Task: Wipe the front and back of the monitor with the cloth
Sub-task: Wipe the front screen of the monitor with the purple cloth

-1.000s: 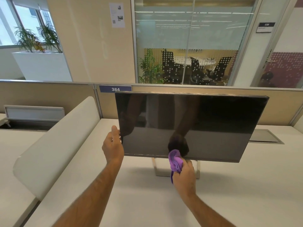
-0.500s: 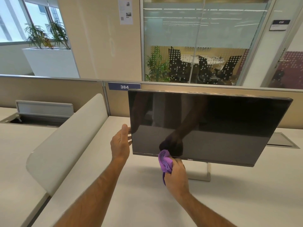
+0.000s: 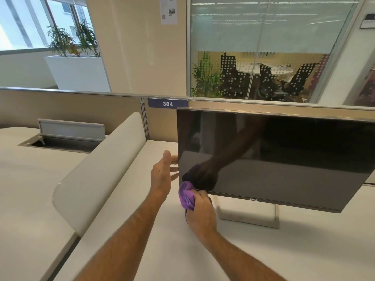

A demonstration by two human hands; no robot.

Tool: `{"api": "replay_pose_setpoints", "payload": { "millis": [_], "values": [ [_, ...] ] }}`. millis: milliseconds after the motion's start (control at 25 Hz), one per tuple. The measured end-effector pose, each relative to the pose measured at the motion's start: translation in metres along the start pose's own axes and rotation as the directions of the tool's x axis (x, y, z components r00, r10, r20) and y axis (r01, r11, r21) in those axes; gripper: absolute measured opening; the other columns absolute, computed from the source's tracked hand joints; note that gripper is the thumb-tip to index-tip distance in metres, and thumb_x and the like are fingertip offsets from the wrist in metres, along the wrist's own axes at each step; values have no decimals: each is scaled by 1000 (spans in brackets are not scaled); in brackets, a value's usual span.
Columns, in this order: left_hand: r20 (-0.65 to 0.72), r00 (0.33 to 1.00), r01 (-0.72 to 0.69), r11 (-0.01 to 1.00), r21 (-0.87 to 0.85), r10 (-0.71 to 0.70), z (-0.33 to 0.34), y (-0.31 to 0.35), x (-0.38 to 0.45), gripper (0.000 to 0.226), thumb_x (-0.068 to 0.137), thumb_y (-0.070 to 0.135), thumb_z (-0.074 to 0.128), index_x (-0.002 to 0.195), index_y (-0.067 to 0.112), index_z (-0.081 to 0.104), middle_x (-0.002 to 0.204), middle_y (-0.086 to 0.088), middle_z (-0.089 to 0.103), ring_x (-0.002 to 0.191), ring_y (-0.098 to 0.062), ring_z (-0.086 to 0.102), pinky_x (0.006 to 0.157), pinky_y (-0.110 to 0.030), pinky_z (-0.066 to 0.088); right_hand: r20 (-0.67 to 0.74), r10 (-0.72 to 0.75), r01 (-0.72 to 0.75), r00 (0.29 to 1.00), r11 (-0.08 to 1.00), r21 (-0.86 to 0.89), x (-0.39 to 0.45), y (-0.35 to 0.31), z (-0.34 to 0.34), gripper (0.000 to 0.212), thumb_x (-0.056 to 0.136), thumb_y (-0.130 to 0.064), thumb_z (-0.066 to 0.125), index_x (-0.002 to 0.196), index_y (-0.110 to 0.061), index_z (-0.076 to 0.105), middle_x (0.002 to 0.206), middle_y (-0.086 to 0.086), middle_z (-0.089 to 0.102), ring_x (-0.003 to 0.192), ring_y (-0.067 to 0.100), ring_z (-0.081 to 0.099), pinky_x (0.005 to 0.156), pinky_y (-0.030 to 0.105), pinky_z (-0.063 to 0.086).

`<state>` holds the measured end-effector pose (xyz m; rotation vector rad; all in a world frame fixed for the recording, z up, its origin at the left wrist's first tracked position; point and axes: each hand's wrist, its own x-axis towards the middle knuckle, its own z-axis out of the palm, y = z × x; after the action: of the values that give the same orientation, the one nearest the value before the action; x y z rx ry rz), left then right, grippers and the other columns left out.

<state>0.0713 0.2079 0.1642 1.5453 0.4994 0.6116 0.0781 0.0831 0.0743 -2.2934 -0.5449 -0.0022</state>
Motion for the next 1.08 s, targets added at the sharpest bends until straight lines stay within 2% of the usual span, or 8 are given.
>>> {"api": "replay_pose_setpoints", "payload": {
  "millis": [160, 320, 400, 560, 680, 760, 840, 1080],
  "values": [
    [-7, 1000, 25, 1000, 0, -25, 0, -1, 1, 76, 81, 67, 27, 119, 14, 64, 112, 4, 66, 93, -18, 66, 75, -22, 54, 100, 19, -23, 995, 999, 40, 7, -18, 12, 56, 87, -26, 71, 138, -21, 49, 131, -2, 56, 116, 20, 55, 98, 23, 50],
    [-32, 999, 23, 1000, -13, -23, 2, -1, 0, 75, 81, 69, 29, 118, 15, 65, 114, 3, 65, 96, -20, 65, 82, -29, 54, 291, 110, -121, 950, 992, 20, 18, -23, 13, 45, 89, -21, 69, 129, -21, 49, 121, -1, 58, 97, 17, 57, 83, 20, 50],
    [-45, 999, 11, 1000, -20, -12, 4, -2, -2, 72, 81, 69, 29, 115, 18, 66, 112, 4, 66, 96, -18, 65, 83, -29, 54, 356, 96, -94, 929, 995, -22, 16, -17, 8, 43, 89, -20, 69, 127, -22, 49, 120, 0, 58, 91, 15, 54, 78, 18, 48],
    [-91, 996, -1, 1000, -24, -1, 7, -5, -6, 70, 83, 70, 28, 113, 21, 68, 110, 7, 67, 95, -17, 66, 84, -30, 54, 336, 7, 7, 942, 999, -40, 3, 0, -7, 49, 85, -24, 73, 128, -23, 51, 122, -1, 58, 94, 13, 53, 80, 17, 48],
    [-123, 992, -14, 1000, -1, 14, 12, -6, -9, 69, 84, 71, 27, 112, 24, 67, 112, 7, 67, 95, -16, 66, 86, -32, 53, 290, -171, 234, 942, 952, -198, -8, 15, -31, 64, 78, -31, 78, 135, -26, 49, 129, -5, 55, 107, 17, 53, 88, 25, 51],
    [-150, 988, -31, 999, 19, 34, 16, -6, -11, 68, 84, 71, 26, 113, 24, 66, 114, 6, 66, 96, -16, 65, 89, -34, 52, 307, -399, 496, 864, 779, -384, -17, 31, -49, 71, 70, -38, 84, 133, -25, 55, 128, -2, 61, 110, 22, 59, 89, 32, 53],
    [-179, 983, -31, 999, 27, 35, 20, -7, -14, 70, 85, 70, 26, 116, 21, 66, 120, 1, 66, 102, -20, 65, 93, -37, 51, 333, -481, 584, 811, 633, -509, -27, 54, -66, 74, 51, -44, 93, 118, -24, 68, 111, -1, 70, 95, 22, 68, 78, 34, 58],
    [-220, 976, -11, 1000, 7, 13, 25, -7, -20, 75, 85, 70, 26, 119, 17, 67, 121, -5, 68, 108, -24, 64, 97, -42, 52, 214, -283, 349, 935, 627, -696, -42, 143, -129, 77, 30, -28, 100, 102, -14, 76, 99, 8, 74, 82, 29, 71, 64, 39, 60]
  ]
}}
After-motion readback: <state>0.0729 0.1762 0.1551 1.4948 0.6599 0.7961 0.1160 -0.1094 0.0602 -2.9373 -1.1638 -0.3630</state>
